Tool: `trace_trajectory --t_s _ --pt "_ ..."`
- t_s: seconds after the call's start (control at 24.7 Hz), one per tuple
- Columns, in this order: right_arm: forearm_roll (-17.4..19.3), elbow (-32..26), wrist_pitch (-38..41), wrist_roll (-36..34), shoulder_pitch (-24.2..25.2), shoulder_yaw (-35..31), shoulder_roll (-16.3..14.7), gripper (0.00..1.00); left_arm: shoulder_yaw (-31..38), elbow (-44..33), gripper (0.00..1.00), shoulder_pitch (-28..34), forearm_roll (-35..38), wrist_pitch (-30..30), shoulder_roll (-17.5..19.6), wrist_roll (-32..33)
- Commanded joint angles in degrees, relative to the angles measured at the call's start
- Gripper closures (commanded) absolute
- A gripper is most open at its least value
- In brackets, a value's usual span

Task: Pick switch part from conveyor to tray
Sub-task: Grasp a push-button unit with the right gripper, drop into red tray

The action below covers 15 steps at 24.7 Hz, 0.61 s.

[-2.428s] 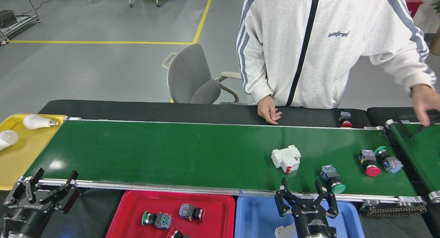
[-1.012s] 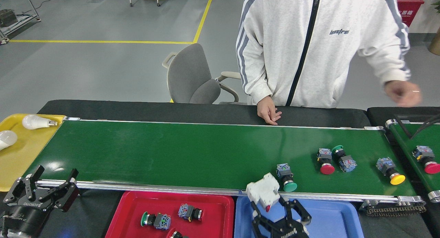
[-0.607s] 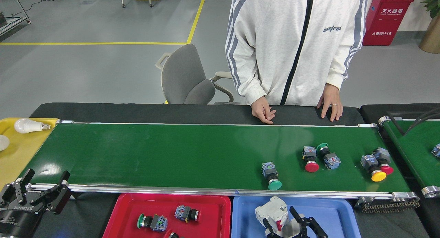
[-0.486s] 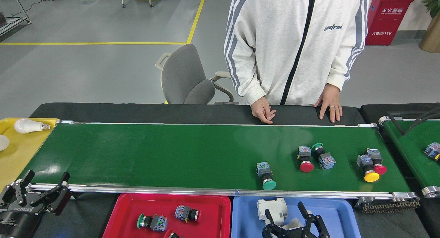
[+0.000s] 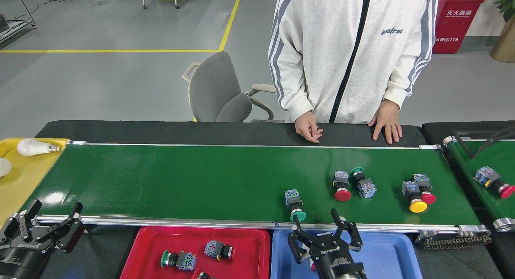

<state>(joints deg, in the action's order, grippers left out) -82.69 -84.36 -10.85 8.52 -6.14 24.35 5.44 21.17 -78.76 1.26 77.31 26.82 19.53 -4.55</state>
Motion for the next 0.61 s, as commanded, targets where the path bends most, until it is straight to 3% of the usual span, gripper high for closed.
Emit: trace_trajectory --t_s 0.0,0.08,0.12,0.2,0.28,0.32,0.4,0.57 --pt "-0.02 3.14 0.13 1.85 -2.56 0.7 1.42 0.0 -0.52 -0.78 0.0 -0.82 0.04 -0.19 0.24 -0.2" --pt "0.07 6.14 -0.14 1.94 -4.23 0.96 3.0 0.01 -0.78 -0.78 0.0 -0.82 0.04 -0.19 0.24 -0.2" --pt "0.16 7.02 -0.14 1.94 -4.76 0.96 3.44 0.07 -0.78 -0.78 0.0 -0.82 0.04 -0.19 0.24 -0.2" --pt "-0.02 7.1 0.3 1.94 -4.84 1.31 3.44 0.47 -0.78 -0.78 0.0 -0.99 0.04 -0.1 0.24 -0.2" --pt "-0.19 7.1 0.39 1.94 -4.93 2.37 3.09 0.79 -0.78 -0.95 0.0 -1.08 -0.05 -0.1 0.33 -0.2" --pt "-0.19 7.1 0.48 1.94 -5.02 2.98 2.82 0.91 -0.78 -0.95 0.0 -1.17 -0.05 -0.1 0.33 -0.2" --pt "-0.19 6.84 0.74 1.94 -5.02 3.51 2.74 0.98 -0.78 -1.04 0.0 -1.08 -0.05 -0.1 0.24 -0.2" --pt "-0.19 3.24 2.41 1.85 -4.49 7.81 2.21 0.98 -0.69 -1.13 0.0 -0.99 -0.05 -0.1 0.24 -0.2"
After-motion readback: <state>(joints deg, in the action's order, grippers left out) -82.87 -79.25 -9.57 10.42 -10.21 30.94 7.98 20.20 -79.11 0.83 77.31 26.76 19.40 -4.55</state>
